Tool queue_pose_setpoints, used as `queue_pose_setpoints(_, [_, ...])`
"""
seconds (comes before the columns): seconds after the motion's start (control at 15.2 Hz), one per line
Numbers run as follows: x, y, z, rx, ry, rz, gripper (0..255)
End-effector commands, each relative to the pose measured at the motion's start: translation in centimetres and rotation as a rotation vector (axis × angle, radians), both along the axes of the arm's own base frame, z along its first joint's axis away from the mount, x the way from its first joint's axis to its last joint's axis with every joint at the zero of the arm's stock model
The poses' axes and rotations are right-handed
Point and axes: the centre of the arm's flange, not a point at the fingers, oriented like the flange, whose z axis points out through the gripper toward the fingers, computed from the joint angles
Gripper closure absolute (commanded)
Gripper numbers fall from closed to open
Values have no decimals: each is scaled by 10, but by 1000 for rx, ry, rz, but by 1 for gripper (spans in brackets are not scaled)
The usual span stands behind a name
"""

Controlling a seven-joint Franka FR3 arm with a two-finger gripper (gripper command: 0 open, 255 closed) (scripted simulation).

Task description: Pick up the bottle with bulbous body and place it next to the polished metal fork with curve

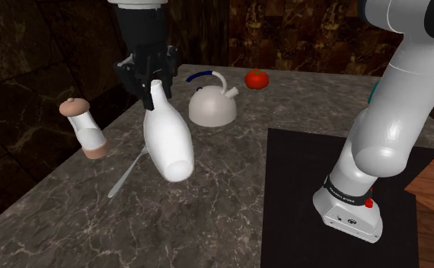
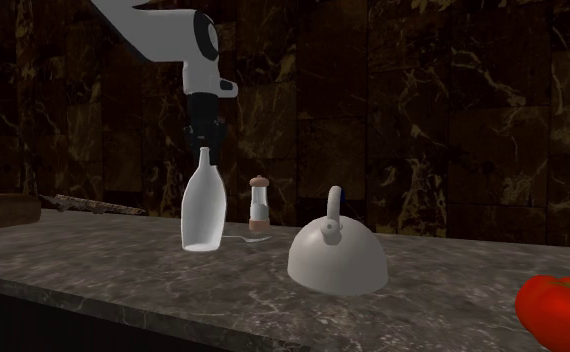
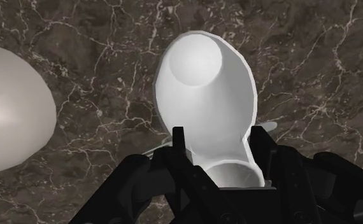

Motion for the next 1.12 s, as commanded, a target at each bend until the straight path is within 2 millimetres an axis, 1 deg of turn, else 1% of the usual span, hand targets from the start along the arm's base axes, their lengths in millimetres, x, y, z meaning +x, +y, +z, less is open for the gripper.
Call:
queue_pose_setpoints(0.0, [0, 0, -1, 0, -1, 0, 255])
queue_pose_setpoints(0.26, [0, 0, -1, 0, -1, 0, 255])
queue_pose_setpoints(0.33, [0, 0, -1, 0, -1, 0, 0])
queue_pose_setpoints(0.66, [0, 0, -1, 0, -1, 0, 0])
queue_pose_setpoints(0.86, [-2, 0, 39, 0, -1, 0, 0])
queue_pose_setpoints(0.92, [-2, 0, 49, 0, -1, 0, 0])
queue_pose_setpoints(1.06, [-2, 0, 49, 0, -1, 0, 0])
